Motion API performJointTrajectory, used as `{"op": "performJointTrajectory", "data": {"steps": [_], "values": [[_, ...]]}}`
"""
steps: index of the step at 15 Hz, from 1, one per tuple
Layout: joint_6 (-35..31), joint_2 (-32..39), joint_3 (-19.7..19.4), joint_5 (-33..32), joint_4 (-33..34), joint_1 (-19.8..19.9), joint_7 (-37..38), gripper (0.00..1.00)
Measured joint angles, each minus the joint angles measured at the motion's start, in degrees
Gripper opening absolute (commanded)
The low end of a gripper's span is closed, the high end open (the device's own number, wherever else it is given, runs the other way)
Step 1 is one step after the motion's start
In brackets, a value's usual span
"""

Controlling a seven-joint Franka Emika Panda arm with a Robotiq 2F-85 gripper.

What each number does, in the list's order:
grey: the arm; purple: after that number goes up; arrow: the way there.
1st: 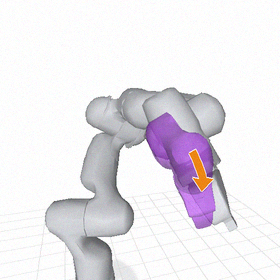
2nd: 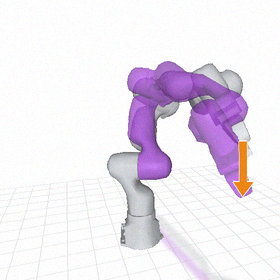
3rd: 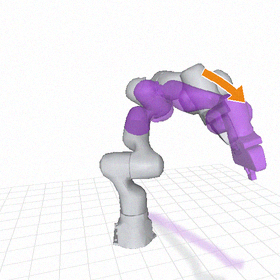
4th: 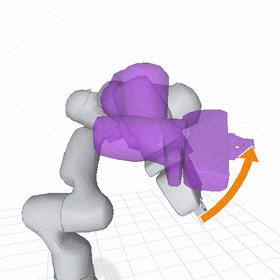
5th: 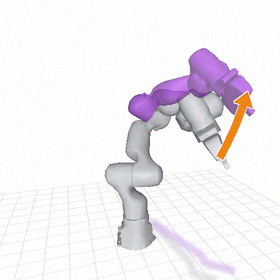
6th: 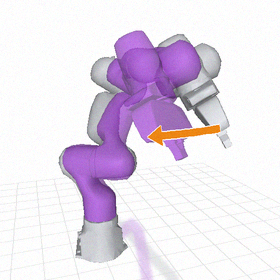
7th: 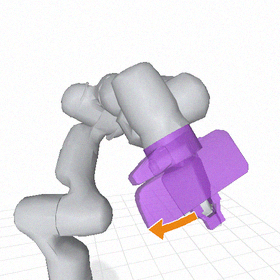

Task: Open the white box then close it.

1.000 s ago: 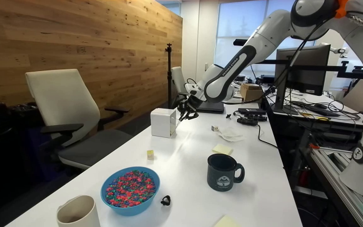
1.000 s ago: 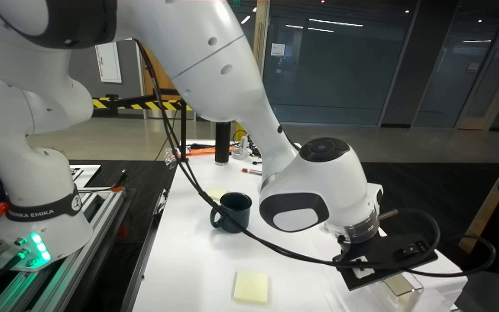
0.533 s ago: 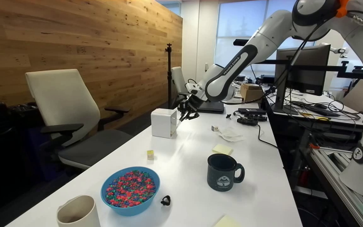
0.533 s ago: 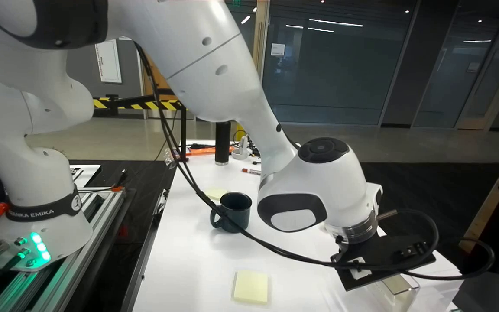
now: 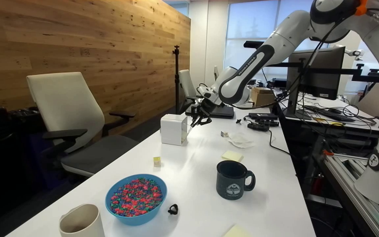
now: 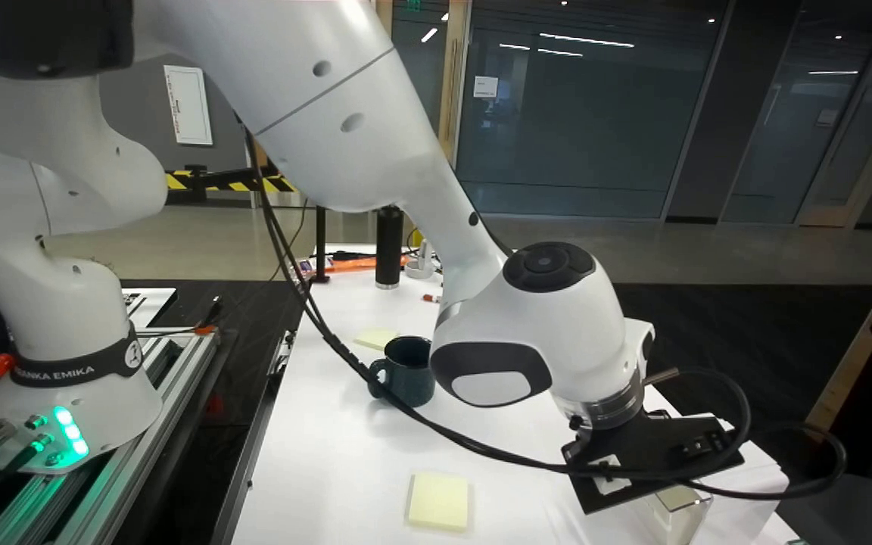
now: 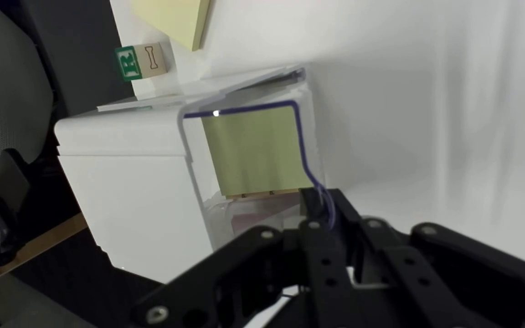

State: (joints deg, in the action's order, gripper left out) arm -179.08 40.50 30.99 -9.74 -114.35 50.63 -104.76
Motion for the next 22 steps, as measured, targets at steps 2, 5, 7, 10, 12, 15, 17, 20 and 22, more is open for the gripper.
{"op": "performJointTrajectory", "data": {"steps": [2, 5, 7, 10, 12, 15, 17, 20, 22], "values": [[0.06, -0.47, 1.87, -0.02, -1.44, 2.28, -0.68, 0.33], [0.55, -1.2, 5.53, -0.02, -3.38, 6.11, -1.33, 0.46], [1.16, -1.97, 9.1, -0.02, -4.76, 9.46, -1.73, 0.6], [2.75, -3.24, 15.13, -0.02, -7.13, 15.15, -2.54, 0.81], [3.99, -3.9, 18.77, -0.02, -8.59, 18.79, -3.26, 0.95], [5.64, -4.45, 23.62, -0.01, -10.49, 23.76, -4.06, 1.0], [7.54, -5.12, 26.25, 0.01, -11.64, 26.59, -4.13, 1.0], [13.84, -7.78, 29.5, 0.22, -13.08, 30.05, -4.13, 1.0], [21.48, -10.57, 32.33, 0.94, -13.3, 32.23, -4.48, 1.0]]}}
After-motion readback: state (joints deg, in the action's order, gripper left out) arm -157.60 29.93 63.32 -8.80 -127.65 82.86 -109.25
